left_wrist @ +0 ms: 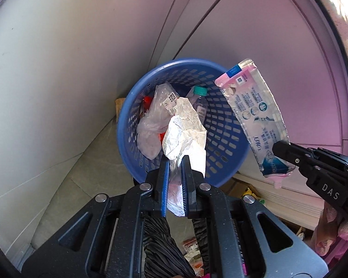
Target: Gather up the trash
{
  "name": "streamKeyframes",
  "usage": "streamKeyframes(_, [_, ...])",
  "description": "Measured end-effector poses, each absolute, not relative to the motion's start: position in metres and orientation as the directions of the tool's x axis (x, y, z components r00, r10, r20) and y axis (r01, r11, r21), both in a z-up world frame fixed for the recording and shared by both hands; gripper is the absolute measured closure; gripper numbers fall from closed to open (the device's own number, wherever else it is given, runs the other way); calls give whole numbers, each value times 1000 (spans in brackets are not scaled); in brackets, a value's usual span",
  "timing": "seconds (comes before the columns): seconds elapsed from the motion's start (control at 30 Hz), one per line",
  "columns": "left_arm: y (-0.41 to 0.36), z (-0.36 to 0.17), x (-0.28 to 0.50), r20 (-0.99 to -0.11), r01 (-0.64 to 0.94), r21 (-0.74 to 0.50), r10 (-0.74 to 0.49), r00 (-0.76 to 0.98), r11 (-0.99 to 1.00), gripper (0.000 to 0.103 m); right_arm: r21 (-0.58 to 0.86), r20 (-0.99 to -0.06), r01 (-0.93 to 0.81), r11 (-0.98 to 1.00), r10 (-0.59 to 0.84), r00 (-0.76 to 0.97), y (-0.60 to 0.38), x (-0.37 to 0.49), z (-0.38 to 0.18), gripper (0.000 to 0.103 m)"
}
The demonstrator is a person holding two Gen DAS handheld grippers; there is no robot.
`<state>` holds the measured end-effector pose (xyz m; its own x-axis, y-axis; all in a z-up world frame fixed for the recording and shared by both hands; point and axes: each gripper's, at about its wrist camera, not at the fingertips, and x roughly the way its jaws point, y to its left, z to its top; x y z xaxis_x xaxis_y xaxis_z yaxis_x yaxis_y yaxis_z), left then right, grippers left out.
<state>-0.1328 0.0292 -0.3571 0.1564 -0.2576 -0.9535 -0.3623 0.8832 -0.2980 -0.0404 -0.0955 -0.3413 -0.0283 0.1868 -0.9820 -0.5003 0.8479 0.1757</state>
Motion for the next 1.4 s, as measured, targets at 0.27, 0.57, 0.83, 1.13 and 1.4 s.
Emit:
streamKeyframes(0.27, [28, -352, -126, -956, -356, -287, -246, 159, 889, 87, 145, -986, -525, 839, 169, -3, -86, -42, -335, 100])
streamKeyframes(0.57, [35, -350, -124, -958, -369, -281, -234, 168, 886, 72, 141, -985, -529, 837, 171, 8, -83, -43, -321, 98])
streamKeyframes(0.83, [40, -335, -127, -951, -362, -296, -240, 193, 884, 72, 152, -981, -545, 825, 193, 19, -83, -41, -299, 98])
streamKeyframes(1.13, [40, -300, -125, -939, -327, -316, -244, 244, 891, 72, 158, -971, -578, 800, 232, 56, -85, -34, -259, 90])
streamKeyframes(1.4, [44, -256, -126, -915, -301, -335, -232, 331, 893, 72, 137, -960, -623, 770, 257, 106, -89, -39, -223, 82])
